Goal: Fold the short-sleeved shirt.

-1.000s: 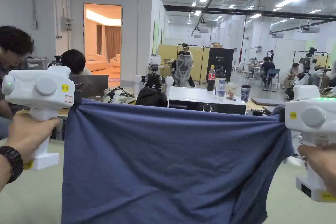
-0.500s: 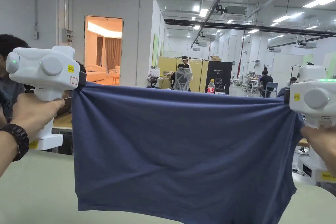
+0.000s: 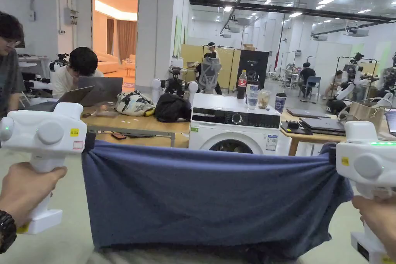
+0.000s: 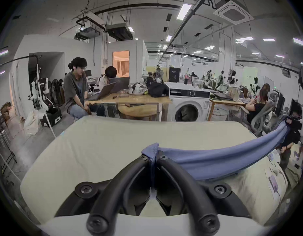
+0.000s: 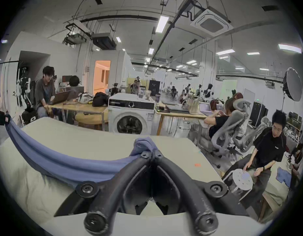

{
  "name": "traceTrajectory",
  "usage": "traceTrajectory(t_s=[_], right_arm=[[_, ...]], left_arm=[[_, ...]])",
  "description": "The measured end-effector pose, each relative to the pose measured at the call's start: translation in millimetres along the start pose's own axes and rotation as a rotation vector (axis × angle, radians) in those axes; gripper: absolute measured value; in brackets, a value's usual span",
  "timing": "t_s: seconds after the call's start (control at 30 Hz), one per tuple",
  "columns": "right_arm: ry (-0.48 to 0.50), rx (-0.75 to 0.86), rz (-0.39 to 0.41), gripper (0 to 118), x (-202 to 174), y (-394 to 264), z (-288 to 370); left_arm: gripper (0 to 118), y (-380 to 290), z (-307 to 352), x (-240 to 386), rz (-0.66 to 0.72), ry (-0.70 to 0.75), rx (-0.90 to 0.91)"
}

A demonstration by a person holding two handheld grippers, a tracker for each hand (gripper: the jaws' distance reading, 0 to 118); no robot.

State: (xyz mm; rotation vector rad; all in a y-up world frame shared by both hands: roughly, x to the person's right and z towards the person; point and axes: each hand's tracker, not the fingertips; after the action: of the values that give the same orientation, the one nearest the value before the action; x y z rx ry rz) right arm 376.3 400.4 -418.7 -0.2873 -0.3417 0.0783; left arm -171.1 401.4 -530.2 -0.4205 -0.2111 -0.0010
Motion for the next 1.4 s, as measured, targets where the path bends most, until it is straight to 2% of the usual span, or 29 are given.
traceTrajectory(t_s=[0.3,0.5,0.7,1.07,1.17,1.3,1.37,1.4], right_arm=[[0.014,-0.013,0.027,0,9,-43,85],[0.034,-0.136,0.035,0,3,-82,117],[0.05,-0.251,0.022,0,-1,-141,118],[0.066,-0.564,0.08,0,-13,-253,101],[0.057,-0.617,0.099,0,-16,-280,92],[0.053,-0.627,0.066,0,-15,-295,87],[0.043,-0.593,0.035,12,-14,-290,91],[0.026,-0.55,0.026,29,-14,-286,94]], left_arm=[[0,-61,74,-1,0.018,-0.031,0.001],[0,-100,95,-9,0.072,-0.053,-0.06],[0,-148,100,-13,0.07,-0.072,-0.175],[0,-259,64,-22,0.102,-0.079,-0.513],[0,-280,51,-21,0.091,-0.053,-0.572],[0,-294,41,-25,0.119,-0.05,-0.599],[2,-292,44,-27,0.153,-0.052,-0.588],[20,-288,45,-27,0.159,-0.052,-0.566]])
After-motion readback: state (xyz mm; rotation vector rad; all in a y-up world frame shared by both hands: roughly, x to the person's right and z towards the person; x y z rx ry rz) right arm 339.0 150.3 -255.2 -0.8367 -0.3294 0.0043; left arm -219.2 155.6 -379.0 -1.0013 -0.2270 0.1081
